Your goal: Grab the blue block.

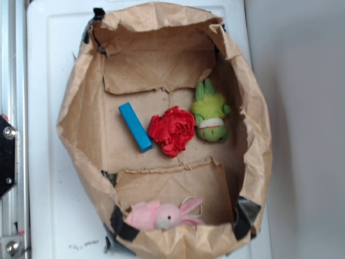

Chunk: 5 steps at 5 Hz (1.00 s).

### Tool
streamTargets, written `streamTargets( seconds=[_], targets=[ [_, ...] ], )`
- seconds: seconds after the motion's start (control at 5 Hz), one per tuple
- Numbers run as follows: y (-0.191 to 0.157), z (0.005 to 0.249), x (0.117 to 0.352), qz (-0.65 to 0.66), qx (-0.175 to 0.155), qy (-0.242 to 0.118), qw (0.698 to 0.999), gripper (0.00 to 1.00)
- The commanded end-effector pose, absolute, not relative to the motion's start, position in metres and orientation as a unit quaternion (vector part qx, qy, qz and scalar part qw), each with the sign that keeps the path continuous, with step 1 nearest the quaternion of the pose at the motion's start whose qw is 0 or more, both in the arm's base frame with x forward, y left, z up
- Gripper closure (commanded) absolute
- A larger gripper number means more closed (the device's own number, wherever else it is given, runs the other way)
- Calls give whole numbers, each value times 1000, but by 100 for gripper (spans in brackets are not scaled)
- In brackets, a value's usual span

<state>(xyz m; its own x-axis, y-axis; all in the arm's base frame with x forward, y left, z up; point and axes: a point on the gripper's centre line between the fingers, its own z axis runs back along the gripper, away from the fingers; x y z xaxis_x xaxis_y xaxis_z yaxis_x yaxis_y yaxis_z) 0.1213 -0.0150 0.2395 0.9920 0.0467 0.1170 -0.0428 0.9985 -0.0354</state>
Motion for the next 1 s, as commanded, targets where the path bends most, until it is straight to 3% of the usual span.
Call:
streamTargets(
  seconds=[0.0, 0.2, 0.4, 0.6, 0.8],
  targets=[
    [11, 210, 221, -10, 29, -94, 995, 0],
    [23, 204, 242, -57, 31, -93, 994, 0],
    [37, 200, 248, -179, 8, -78, 981, 0],
    [45, 192, 251, -301, 8, -80, 950, 0],
    [49, 178, 259, -376, 27, -85, 922, 0]
  ],
)
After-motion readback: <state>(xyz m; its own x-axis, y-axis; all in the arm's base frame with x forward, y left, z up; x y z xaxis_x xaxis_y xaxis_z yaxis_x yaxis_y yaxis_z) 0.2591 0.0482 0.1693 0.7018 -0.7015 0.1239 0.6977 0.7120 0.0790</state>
